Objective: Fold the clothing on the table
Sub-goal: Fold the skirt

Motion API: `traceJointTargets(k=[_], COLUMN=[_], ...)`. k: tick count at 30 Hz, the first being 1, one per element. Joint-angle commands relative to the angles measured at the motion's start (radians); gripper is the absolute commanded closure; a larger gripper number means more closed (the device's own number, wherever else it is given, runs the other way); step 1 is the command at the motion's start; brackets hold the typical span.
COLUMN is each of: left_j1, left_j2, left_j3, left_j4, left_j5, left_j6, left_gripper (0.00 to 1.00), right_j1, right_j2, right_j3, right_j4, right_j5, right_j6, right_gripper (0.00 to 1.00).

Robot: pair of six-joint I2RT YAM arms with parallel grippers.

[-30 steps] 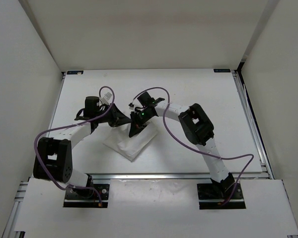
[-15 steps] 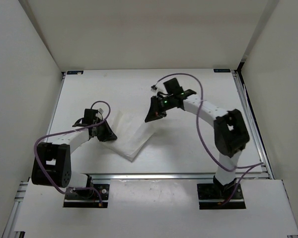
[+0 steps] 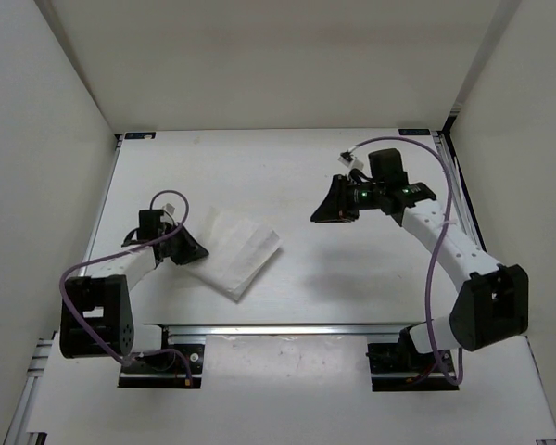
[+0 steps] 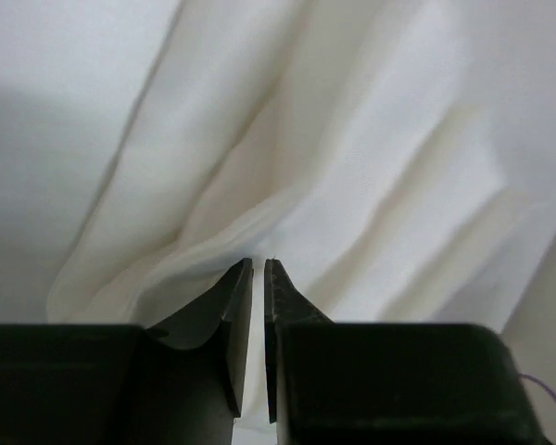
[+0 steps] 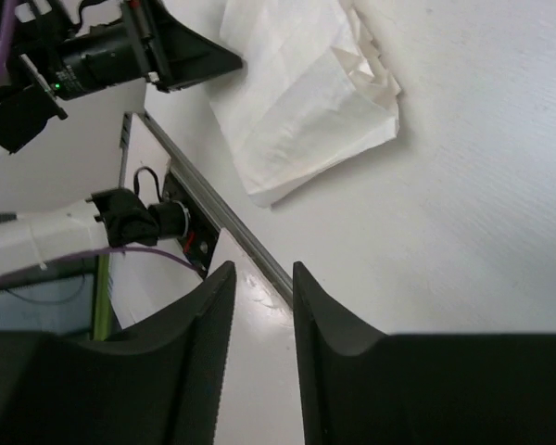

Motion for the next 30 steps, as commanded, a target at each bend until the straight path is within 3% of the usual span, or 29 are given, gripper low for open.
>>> traceJointTargets(k=[1,2,3,4,5,11,15,19,30], left_j1=[0.025,0.031,0.054,0.059,0.068,0.035,0.039,0.041,0.057], left_j2=[-0.025,-0.036,-0.05,-0.056,-0.068,-0.149,-0.234,-0.286,-0.298], left_j3=[0.17,0.235,0.295,0.318,0.361,0.33,0.163,0.09,0.078], left_j4=[0.034,0.016,-0.006,-0.018,-0.059,-0.248,-0.297,-0.365,-0.423], left_j5=[0.155,0.204,0.247,0.256,0.267,0.063,-0.038,-0.142,-0.196], left_j6=[-0.013,-0.018,-0.022,-0.018,-0.01,0.1,0.09,0.088,0.108], left_gripper=[0.81,0.65,0.58,0.39,0.02,0.01,0.01,0.01,0.02], right_j1=[-0.059,-0.078,-0.113,-0.156,-0.179,-0.354,-0.368,-0.451,-0.455], right_j2=[-0.104,-0.121,-0.152,-0.178,-0.21,-0.345,-0.442,-0.503,-0.508], right_j3=[-0.038,-0.064,-0.092,-0.103,-0.135,-0.276,-0.391,-0.489,-0.603], right_j4=[-0.023,-0.018,-0.018,0.002,0.02,0.065,0.101,0.127,0.21], right_j5=[0.014,-0.001,-0.005,-0.009,-0.018,-0.047,0.04,0.042,0.04], right_j6=[-0.025,-0.025,-0.024,-0.019,-0.019,0.004,0.013,0.027,0.077], right_gripper=[0.62,0.59,0.56,0.56,0.56,0.55,0.39,0.38,0.37])
